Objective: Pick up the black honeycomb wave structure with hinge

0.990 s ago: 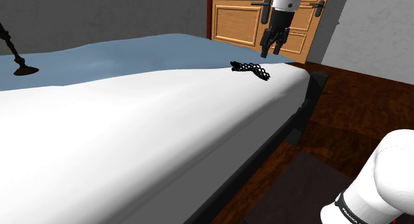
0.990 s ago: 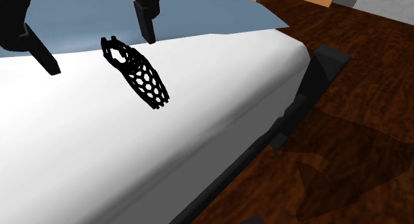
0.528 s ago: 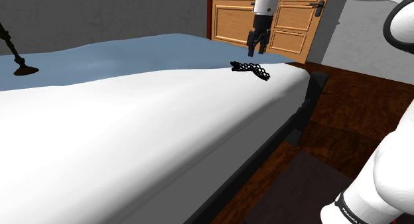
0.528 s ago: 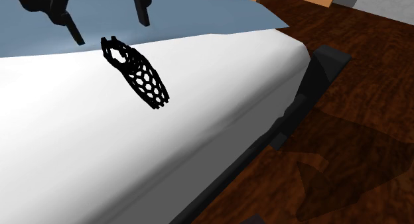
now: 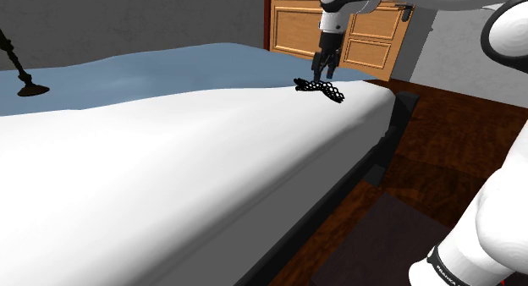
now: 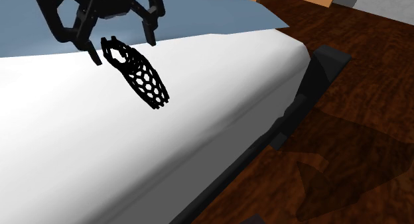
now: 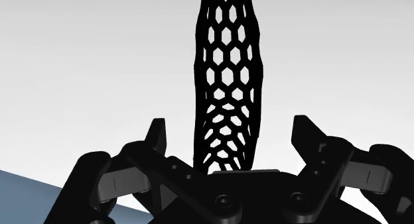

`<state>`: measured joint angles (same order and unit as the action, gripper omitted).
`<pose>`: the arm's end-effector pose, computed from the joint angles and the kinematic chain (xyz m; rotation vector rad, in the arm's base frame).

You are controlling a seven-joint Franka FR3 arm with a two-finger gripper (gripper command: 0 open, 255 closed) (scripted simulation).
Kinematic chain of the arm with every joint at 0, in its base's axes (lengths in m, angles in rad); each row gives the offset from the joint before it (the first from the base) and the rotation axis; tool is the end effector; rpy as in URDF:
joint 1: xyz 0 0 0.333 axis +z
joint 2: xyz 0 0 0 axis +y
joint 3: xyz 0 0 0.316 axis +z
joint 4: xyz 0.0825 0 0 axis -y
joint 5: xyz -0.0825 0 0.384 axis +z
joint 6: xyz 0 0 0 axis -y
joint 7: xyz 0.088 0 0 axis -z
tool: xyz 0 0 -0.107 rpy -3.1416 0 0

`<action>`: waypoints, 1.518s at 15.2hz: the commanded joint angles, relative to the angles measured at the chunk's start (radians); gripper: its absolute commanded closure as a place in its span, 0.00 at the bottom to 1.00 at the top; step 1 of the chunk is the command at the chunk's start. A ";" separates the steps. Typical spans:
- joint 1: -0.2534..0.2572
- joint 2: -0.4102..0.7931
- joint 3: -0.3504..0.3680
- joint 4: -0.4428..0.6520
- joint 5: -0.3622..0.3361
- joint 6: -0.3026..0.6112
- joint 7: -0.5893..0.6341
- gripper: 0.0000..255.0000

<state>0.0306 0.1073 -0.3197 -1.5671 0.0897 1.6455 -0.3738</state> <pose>0.5706 -0.1508 0.5743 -3.0790 -0.1206 0.0062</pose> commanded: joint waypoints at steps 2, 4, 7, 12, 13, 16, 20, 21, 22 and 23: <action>0.001 -0.001 0.000 -0.012 0.000 0.012 0.000 1.00; 0.001 0.000 0.000 -0.012 0.000 0.012 0.000 1.00; 0.001 0.000 0.000 -0.011 0.000 0.012 0.000 1.00; 0.001 0.000 0.000 0.002 0.000 -0.002 0.001 1.00; 0.000 0.002 0.000 0.019 0.000 -0.016 0.002 1.00; -0.002 0.011 -0.001 0.071 0.003 -0.060 0.002 1.00; -0.007 0.027 -0.003 0.146 0.009 -0.120 0.002 1.00; -0.008 0.032 -0.004 0.166 0.010 -0.135 0.002 1.00; -0.010 0.038 -0.004 0.187 0.012 -0.151 0.002 1.00; -0.011 0.043 -0.005 0.208 0.014 -0.167 0.001 1.00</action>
<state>0.0211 0.1433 -0.3238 -1.3827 0.1012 1.4958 -0.3721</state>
